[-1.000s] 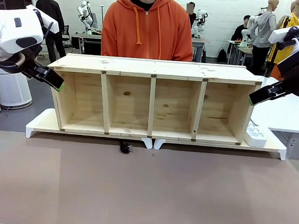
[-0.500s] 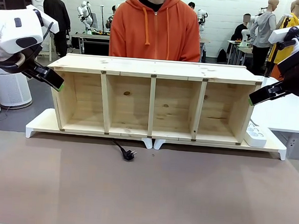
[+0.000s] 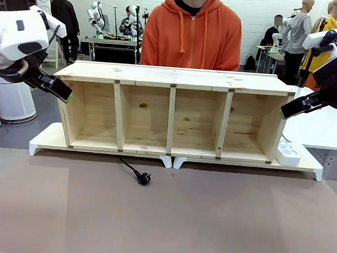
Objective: Perform cable management.
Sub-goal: When the cord part of the Power Cable appears at the lower middle area of the table and stops, grasp the cord part of the Power Cable.
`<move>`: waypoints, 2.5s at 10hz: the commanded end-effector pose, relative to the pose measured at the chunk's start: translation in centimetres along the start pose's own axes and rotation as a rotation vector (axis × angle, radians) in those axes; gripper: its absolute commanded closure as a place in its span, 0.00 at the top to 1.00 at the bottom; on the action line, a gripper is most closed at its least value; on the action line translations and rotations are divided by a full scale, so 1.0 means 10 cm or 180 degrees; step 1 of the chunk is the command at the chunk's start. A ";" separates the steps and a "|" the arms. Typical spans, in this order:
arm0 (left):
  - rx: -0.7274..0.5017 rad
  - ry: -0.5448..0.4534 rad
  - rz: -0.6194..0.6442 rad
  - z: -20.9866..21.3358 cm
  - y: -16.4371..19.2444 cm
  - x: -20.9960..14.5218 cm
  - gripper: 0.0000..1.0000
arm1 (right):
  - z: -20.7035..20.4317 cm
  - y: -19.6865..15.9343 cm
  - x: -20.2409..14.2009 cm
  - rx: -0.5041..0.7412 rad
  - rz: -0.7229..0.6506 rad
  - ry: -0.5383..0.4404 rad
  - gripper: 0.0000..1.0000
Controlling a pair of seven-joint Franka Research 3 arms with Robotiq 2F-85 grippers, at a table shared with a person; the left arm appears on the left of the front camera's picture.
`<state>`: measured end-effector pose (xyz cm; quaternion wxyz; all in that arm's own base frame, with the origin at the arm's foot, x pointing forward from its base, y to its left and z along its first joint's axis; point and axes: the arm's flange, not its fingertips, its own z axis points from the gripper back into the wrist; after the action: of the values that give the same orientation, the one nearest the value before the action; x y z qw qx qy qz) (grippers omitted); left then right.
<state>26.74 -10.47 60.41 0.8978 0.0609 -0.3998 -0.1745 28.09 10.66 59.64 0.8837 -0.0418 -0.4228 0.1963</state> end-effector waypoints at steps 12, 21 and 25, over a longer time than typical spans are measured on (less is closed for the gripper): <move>0.0003 -0.0040 -0.0030 -0.01 0.00 0.02 1.00 | -0.02 -0.01 0.01 -0.0005 0.0017 -0.0007 1.00; 0.0003 -0.0040 -0.0030 -0.01 0.00 0.02 1.00 | -0.44 0.53 0.61 0.0401 0.0510 0.0206 1.00; 0.0003 -0.0040 -0.0030 -0.01 0.00 0.02 1.00 | -0.94 0.91 0.95 0.0718 0.0721 0.0255 1.00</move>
<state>26.76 -10.50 60.40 0.8978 0.0609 -0.3996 -0.1749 36.18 22.27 58.48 0.8785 -0.0090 -0.3561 0.3183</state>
